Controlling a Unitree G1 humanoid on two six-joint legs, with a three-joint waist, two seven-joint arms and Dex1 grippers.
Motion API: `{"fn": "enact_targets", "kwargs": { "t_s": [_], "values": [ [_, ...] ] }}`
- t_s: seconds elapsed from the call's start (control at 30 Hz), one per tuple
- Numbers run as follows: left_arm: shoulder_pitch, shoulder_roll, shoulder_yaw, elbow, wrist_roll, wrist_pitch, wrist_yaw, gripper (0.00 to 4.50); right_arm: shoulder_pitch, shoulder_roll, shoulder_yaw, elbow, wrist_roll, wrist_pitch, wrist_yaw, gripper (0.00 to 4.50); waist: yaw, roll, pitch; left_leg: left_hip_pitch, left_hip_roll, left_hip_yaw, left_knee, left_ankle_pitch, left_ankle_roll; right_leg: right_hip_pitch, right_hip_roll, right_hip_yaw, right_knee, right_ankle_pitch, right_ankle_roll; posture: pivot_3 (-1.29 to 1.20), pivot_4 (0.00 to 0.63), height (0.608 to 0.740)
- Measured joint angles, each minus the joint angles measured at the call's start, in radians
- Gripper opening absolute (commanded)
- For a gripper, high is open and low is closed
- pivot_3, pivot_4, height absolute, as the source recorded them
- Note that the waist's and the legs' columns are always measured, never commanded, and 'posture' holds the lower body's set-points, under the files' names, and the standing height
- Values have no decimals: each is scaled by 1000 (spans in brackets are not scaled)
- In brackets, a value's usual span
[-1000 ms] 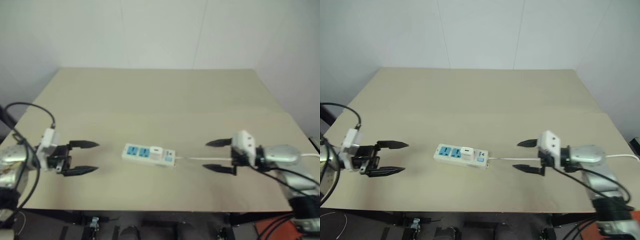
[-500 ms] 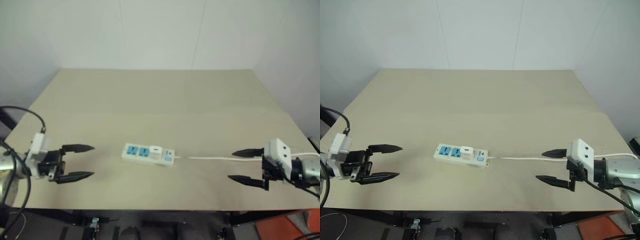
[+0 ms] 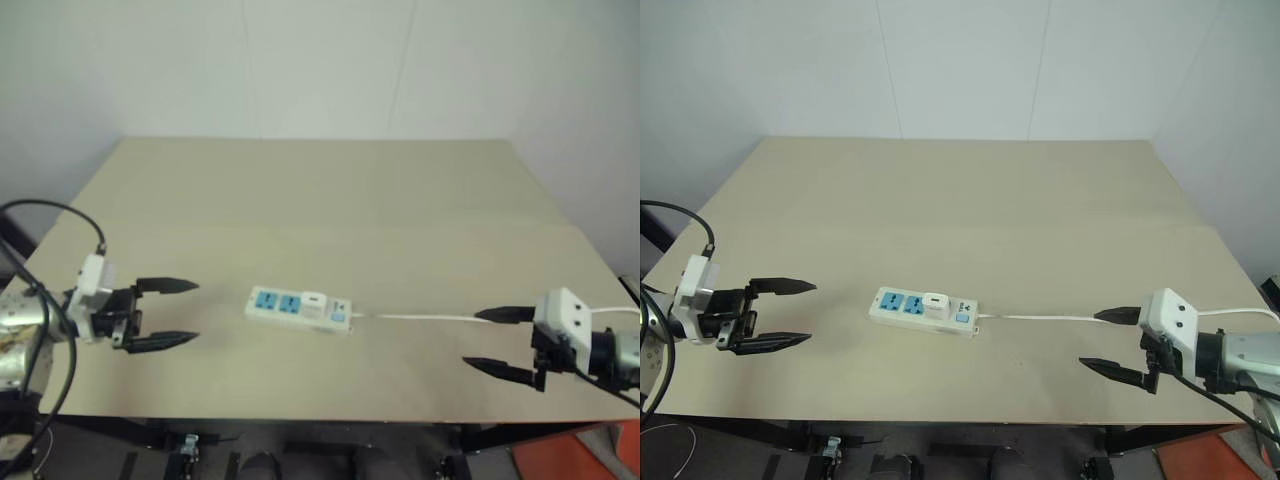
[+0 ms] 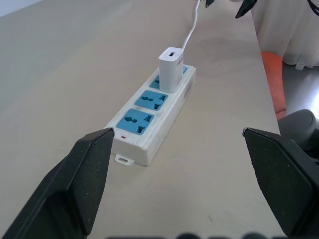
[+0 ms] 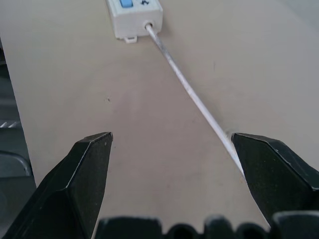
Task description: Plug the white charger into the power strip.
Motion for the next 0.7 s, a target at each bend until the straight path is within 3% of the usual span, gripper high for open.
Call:
{"fn": "enact_targets", "kwargs": {
  "t_s": [0.7],
  "values": [
    [-39, 16, -14, 60, 9, -21, -5, 4500, 56, 2, -21, -56, -5, -6, -10, 4469, 8, 0, 0, 1, 0, 0, 3, 0, 0, 2, 0, 0, 2, 1, 1, 0, 150, 740]
  ]
}}
